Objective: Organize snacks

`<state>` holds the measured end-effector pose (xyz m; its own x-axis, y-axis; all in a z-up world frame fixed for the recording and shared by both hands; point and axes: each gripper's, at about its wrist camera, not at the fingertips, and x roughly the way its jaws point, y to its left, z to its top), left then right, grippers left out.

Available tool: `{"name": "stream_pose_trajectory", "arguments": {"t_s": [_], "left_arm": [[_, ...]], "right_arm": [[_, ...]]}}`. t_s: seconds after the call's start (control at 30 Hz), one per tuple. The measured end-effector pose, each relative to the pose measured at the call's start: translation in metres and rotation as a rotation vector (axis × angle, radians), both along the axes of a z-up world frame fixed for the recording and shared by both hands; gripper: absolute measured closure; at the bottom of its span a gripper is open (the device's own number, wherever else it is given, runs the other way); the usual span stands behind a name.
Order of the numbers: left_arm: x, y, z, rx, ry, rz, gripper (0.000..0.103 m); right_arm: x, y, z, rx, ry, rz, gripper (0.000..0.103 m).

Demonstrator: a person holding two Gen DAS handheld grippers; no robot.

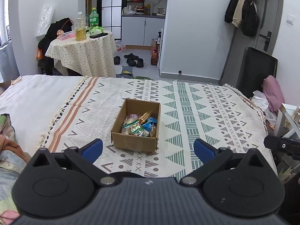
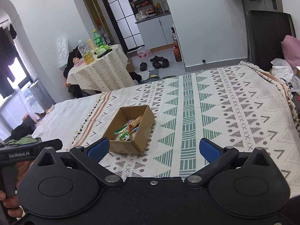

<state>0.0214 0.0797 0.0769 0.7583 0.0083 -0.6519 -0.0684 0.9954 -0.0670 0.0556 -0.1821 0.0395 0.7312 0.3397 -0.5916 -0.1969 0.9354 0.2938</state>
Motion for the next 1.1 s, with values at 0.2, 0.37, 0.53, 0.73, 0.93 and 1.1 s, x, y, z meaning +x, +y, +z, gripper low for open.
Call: {"name": "stream_pose_trajectory", "arguments": {"t_s": [0.2, 0.37, 0.53, 0.73, 0.93, 1.1], "left_arm": [[-0.01, -0.004, -0.007, 0.003, 0.004, -0.003, 0.0], [-0.017, -0.003, -0.011, 0.003, 0.005, -0.006, 0.0], [-0.025, 0.0, -0.014, 0.005, 0.003, -0.002, 0.0], [-0.031, 0.004, -0.015, 0.007, 0.003, 0.003, 0.0], [-0.034, 0.007, -0.013, 0.004, -0.002, 0.003, 0.0], [-0.033, 0.007, -0.012, 0.003, -0.006, 0.004, 0.0]], "right_arm": [[-0.02, 0.003, 0.007, -0.064, -0.035, 0.021, 0.0], [-0.03, 0.007, 0.009, -0.087, -0.051, 0.054, 0.0], [-0.036, 0.015, 0.008, -0.115, -0.063, 0.099, 0.0], [-0.039, 0.014, 0.007, -0.095, -0.063, 0.111, 0.0], [-0.04, 0.011, 0.005, -0.093, -0.06, 0.093, 0.0], [-0.039, 0.012, 0.004, -0.095, -0.059, 0.089, 0.0]]}}
